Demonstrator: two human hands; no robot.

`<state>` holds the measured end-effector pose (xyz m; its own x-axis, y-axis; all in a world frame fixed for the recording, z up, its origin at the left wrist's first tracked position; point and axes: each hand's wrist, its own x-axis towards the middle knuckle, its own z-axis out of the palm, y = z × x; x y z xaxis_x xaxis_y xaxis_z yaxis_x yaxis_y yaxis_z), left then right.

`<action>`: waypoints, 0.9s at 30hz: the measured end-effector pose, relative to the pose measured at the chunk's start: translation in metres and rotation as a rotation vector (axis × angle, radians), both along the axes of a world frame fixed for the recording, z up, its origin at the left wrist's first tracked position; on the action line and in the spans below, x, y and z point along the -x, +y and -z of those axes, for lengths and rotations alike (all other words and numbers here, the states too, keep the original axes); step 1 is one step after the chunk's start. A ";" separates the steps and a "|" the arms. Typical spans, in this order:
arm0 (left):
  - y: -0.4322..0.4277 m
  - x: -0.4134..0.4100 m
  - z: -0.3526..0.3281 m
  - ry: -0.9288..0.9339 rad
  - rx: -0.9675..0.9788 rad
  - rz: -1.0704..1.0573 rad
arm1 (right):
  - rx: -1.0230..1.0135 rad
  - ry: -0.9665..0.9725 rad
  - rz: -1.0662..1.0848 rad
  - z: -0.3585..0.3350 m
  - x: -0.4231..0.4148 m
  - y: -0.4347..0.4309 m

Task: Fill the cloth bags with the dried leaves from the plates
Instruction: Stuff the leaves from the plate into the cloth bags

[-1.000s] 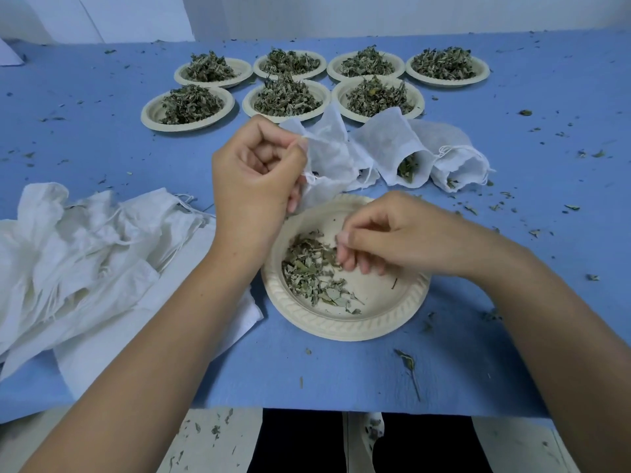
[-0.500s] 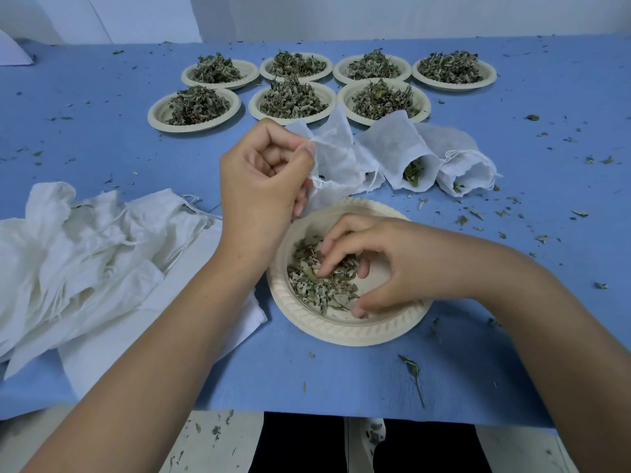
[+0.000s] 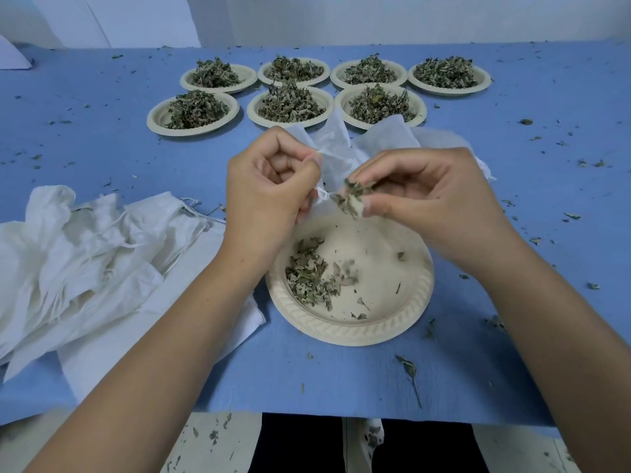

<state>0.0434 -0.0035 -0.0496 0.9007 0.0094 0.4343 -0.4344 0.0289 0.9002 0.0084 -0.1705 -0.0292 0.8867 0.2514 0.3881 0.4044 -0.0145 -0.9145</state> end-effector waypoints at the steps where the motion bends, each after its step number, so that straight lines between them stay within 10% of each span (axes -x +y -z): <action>1: 0.000 0.000 0.000 -0.005 -0.009 0.014 | -0.080 -0.014 0.038 0.002 -0.001 0.001; 4: -0.002 0.002 0.000 -0.019 -0.015 0.052 | -0.086 -0.071 0.215 0.008 -0.002 0.005; 8: -0.003 0.004 0.002 -0.051 -0.060 0.116 | 0.430 -0.454 0.392 0.020 -0.004 0.011; 27: -0.002 0.005 0.002 -0.040 -0.052 0.090 | 0.789 -0.555 0.117 0.016 0.001 0.011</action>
<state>0.0383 -0.0056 -0.0513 0.8787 -0.0940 0.4681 -0.4682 0.0227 0.8834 0.0071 -0.1599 -0.0448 0.6646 0.5404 0.5161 0.7320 -0.6094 -0.3045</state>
